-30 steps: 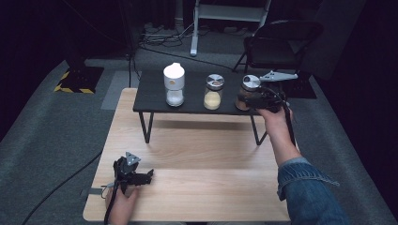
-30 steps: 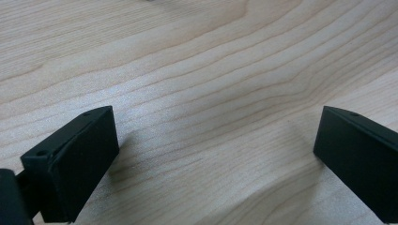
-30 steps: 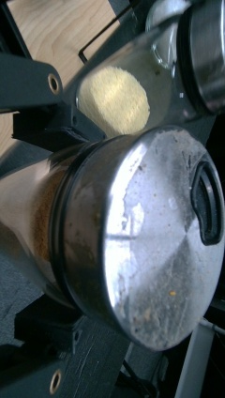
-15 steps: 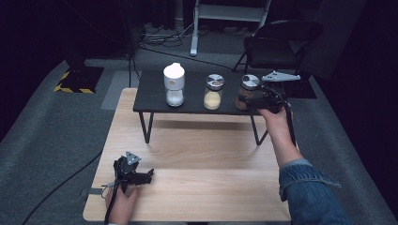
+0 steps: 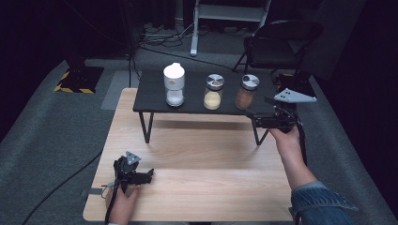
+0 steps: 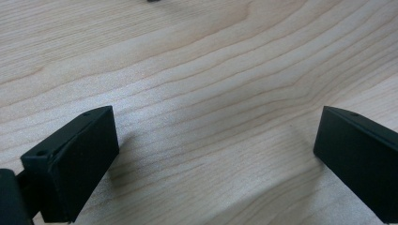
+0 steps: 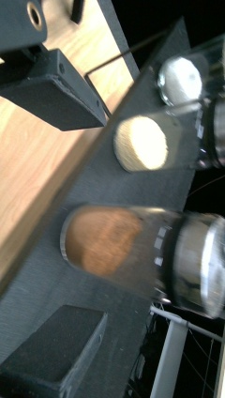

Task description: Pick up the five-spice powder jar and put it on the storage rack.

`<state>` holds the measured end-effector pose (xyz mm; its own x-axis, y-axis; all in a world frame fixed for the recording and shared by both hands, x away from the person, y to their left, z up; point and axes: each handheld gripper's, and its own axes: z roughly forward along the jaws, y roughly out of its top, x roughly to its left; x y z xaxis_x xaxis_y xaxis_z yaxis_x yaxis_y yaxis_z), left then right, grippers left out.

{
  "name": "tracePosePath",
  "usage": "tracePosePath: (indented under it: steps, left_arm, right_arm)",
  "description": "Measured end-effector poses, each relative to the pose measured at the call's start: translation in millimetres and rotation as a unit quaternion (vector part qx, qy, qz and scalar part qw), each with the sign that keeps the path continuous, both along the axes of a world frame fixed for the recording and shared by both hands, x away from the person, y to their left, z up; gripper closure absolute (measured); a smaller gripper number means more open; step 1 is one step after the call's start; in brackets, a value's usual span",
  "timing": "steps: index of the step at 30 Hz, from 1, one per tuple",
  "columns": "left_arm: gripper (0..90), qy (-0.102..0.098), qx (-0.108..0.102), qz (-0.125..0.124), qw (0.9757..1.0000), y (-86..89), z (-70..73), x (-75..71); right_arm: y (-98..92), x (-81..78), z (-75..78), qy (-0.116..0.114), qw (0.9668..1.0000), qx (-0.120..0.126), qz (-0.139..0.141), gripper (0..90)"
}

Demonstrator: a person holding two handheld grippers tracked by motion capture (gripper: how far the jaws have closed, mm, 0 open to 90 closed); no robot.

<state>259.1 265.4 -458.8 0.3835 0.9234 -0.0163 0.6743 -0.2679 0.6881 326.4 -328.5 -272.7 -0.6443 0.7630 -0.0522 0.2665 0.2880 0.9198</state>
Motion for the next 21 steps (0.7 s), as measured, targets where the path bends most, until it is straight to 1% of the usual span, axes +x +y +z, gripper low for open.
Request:
tracePosePath:
  steps: [5, 8, 10, 14, 21]
  left_arm:
    - [0.3, 0.001, 0.000, 0.002, 1.0000, -0.7, 0.1, -1.4]
    - [0.3, 0.000, 0.000, 0.003, 1.0000, -0.9, 0.0, -1.8]
    - [0.3, 0.001, 0.001, 0.002, 1.0000, -0.9, 0.2, -2.0]
    - [0.3, 0.001, 0.002, 0.000, 1.0000, -0.8, 0.5, -2.2]
    - [0.3, 0.001, -0.001, 0.000, 1.0000, -1.0, 0.0, -3.0]
  right_arm:
    - [-5.7, -11.2, -14.5, 0.002, 0.9999, -0.009, 0.010, 7.1]
    - [-9.3, -17.1, -24.7, 0.004, 0.9999, -0.010, 0.012, 7.1]
    - [-10.4, -20.8, -31.4, 0.005, 0.9998, -0.015, 0.013, 7.1]
    - [-12.3, -25.5, -44.7, 0.009, 0.9995, -0.025, 0.014, 7.1]
    - [-17.4, -31.1, -73.4, 0.023, 0.9992, -0.030, 0.013, 7.0]
